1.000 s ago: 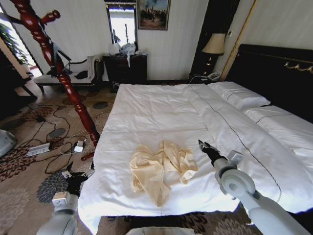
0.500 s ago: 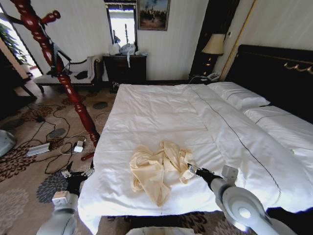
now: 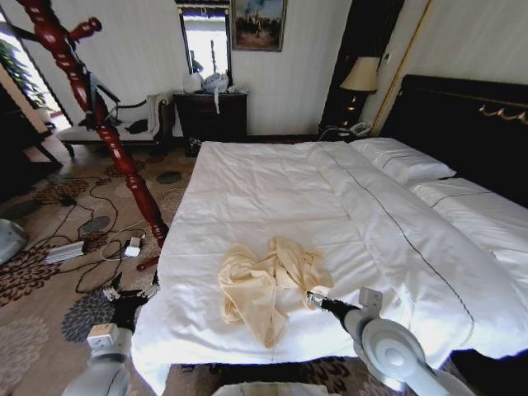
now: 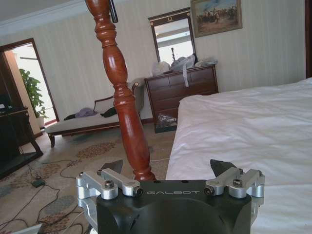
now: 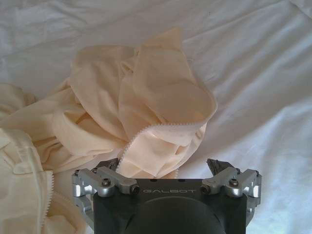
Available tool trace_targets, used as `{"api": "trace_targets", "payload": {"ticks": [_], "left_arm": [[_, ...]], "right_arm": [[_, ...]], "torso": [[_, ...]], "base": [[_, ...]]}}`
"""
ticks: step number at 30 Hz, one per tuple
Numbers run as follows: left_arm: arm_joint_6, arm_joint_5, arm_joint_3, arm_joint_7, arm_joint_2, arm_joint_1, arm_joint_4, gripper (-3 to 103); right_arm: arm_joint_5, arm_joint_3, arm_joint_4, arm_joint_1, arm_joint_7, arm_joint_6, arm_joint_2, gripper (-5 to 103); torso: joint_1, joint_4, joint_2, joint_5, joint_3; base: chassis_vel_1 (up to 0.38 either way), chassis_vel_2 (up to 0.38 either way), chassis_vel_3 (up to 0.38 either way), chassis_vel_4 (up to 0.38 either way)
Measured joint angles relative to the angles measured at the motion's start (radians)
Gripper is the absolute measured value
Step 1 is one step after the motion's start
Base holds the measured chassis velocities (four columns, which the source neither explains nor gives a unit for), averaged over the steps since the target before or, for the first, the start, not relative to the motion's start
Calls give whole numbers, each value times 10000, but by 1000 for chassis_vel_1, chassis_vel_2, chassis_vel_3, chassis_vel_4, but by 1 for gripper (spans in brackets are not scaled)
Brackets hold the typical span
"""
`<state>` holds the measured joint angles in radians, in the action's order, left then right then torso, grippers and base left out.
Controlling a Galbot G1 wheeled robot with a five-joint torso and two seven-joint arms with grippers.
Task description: Pick up the clothes from the bed and hang them on the clothes hanger.
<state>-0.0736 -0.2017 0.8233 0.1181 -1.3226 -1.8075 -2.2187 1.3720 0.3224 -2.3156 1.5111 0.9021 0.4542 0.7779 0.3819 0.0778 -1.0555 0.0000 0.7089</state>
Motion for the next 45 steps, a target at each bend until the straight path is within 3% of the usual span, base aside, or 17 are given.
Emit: {"api": "trace_targets", "payload": {"ticks": [3,5,8,14,16,20,23,26,27,30,39,42,45], "left_arm": [[-1,8,1,1,-14,-10,0,100],[-1,18,2,2,-24,-7,0,100],[-1,18,3,2,-31,11,5,100],[-4,18,4,1,-35,52,75,100],[-3,18,4,2,-36,59,87,100],[-3,18,0,1,-32,80,132,100],[-3,18,-1,2,-15,85,153,100],[-1,17,4,2,17,91,171,100],[-1,17,4,2,17,91,171,100],[8,6,13,2,51,103,184,100],[38,-26,44,26,88,109,195,100],[40,-50,59,37,119,110,195,100],[41,-61,73,46,148,120,191,100]], "right_arm": [[-126,-124,172,-112,-104,-52,41,100],[-320,-303,389,-266,-330,-136,76,90],[-348,-377,426,-311,-388,-143,89,85],[-417,-503,434,-251,-406,-136,92,58],[-422,-507,420,-234,-406,-132,92,58],[-385,-489,293,-140,-404,-127,76,37],[-299,-444,176,-84,-401,-122,32,31],[-149,-356,8,3,-390,-68,-49,15],[-149,-356,8,3,-390,-68,-49,15],[-24,-251,-133,35,-385,-24,-161,2],[144,10,-302,-168,-470,-26,-370,0],[320,299,-487,-562,-769,-175,-432,0],[1276,859,-681,-1943,-1623,-702,-730,0]], "torso": [[0,0,0,0,0],[0,0,0,1,0],[0,-1,0,0,0],[0,0,0,0,0],[0,0,0,0,0],[0,1,0,0,0],[0,0,0,0,0],[0,1,0,0,0],[0,1,0,0,0],[0,0,0,0,0],[0,1,0,1,0],[0,5,0,3,0],[0,1,0,2,0]], "base": [[0,0,0,0],[0,0,0,0],[0,0,0,0],[0,0,0,0],[0,0,0,0],[0,0,0,0],[0,0,0,0],[0,0,0,0],[0,0,0,0],[0,0,0,0],[0,0,0,0],[0,0,0,0],[0,0,0,0]]}}
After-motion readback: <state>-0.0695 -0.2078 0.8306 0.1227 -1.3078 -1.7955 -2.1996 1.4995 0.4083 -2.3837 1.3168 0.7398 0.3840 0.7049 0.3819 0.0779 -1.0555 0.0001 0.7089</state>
